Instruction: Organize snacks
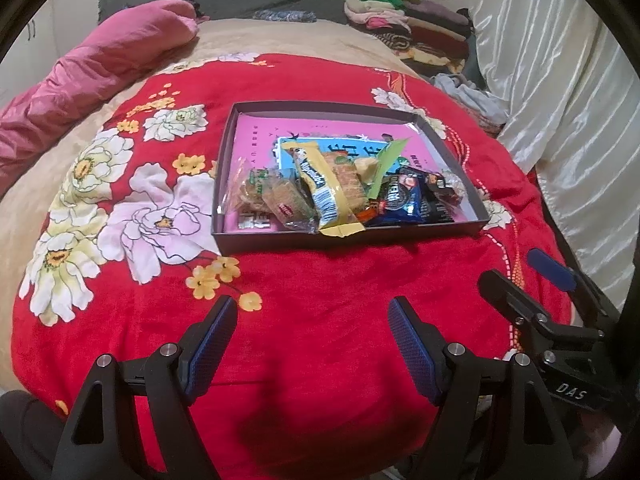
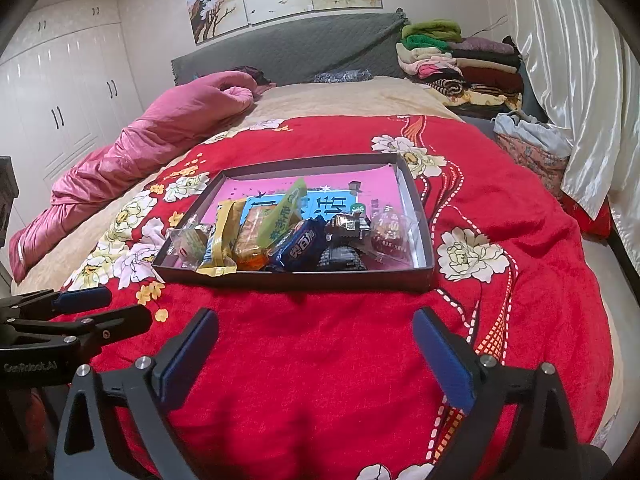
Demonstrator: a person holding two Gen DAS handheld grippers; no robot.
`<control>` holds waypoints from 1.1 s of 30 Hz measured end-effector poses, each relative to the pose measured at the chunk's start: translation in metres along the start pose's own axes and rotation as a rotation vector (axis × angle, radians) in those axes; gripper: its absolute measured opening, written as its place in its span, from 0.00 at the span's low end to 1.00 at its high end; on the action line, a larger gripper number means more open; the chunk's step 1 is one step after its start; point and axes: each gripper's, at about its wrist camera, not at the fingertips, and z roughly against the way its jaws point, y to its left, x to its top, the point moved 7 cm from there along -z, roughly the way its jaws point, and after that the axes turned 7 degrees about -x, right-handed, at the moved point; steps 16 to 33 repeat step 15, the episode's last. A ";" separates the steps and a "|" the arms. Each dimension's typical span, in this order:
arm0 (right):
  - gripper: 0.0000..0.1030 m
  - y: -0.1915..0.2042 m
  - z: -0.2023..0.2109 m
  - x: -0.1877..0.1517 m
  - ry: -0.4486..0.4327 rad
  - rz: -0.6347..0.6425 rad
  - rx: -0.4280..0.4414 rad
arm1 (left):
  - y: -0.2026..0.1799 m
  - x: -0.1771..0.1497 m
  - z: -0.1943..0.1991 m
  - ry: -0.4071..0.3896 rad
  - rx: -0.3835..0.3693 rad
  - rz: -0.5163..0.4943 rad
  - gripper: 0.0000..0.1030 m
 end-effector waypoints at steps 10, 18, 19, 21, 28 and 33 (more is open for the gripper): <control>0.99 -0.019 -0.002 0.008 -0.029 -0.024 -0.062 | 0.015 0.001 -0.011 0.024 0.058 0.034 0.77; 0.99 -0.056 -0.013 0.021 -0.057 -0.083 -0.133 | 0.060 0.024 -0.015 -0.066 0.063 0.142 0.77; 0.99 -0.056 -0.013 0.021 -0.057 -0.083 -0.133 | 0.060 0.024 -0.015 -0.066 0.063 0.142 0.77; 0.99 -0.056 -0.013 0.021 -0.057 -0.083 -0.133 | 0.060 0.024 -0.015 -0.066 0.063 0.142 0.77; 0.99 -0.056 -0.013 0.021 -0.057 -0.083 -0.133 | 0.060 0.024 -0.015 -0.066 0.063 0.142 0.77; 0.99 -0.056 -0.013 0.021 -0.057 -0.083 -0.133 | 0.060 0.024 -0.015 -0.066 0.063 0.142 0.77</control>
